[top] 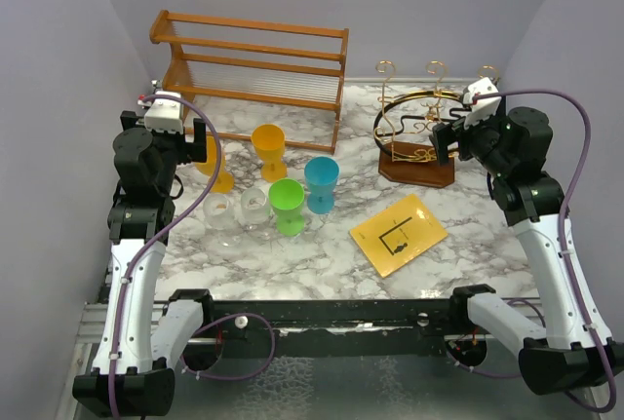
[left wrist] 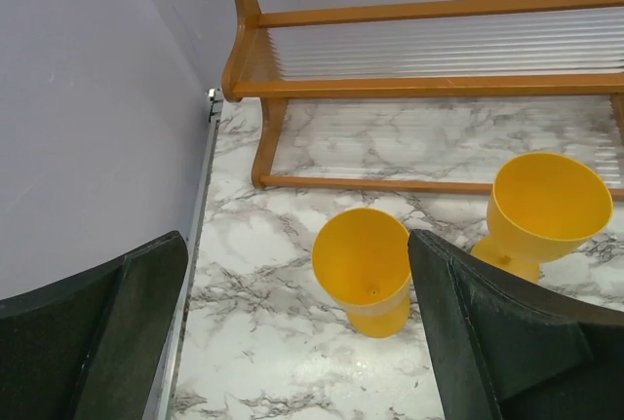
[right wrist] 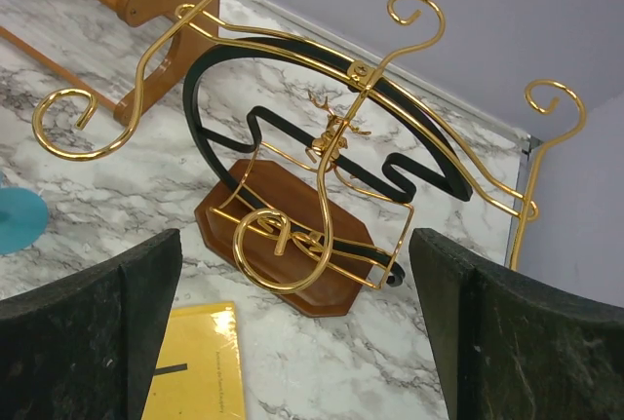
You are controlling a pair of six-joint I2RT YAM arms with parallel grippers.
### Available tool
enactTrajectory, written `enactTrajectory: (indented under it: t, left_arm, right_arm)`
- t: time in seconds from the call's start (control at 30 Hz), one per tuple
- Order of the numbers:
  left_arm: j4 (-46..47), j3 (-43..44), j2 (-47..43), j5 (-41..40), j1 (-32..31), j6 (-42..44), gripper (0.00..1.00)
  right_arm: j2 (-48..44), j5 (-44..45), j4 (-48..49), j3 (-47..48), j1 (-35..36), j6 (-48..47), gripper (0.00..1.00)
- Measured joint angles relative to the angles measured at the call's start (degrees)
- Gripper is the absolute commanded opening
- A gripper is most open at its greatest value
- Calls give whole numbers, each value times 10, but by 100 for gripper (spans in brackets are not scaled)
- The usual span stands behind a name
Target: Place the wine glass upside down on the wine glass rack
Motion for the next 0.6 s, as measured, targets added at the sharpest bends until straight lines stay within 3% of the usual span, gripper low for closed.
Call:
enactTrajectory:
  t: [0.6]
  left_arm:
    - [8,0,0,4,3,-1,99]
  right_arm:
    - [10,-9,2,9,0,-1,99]
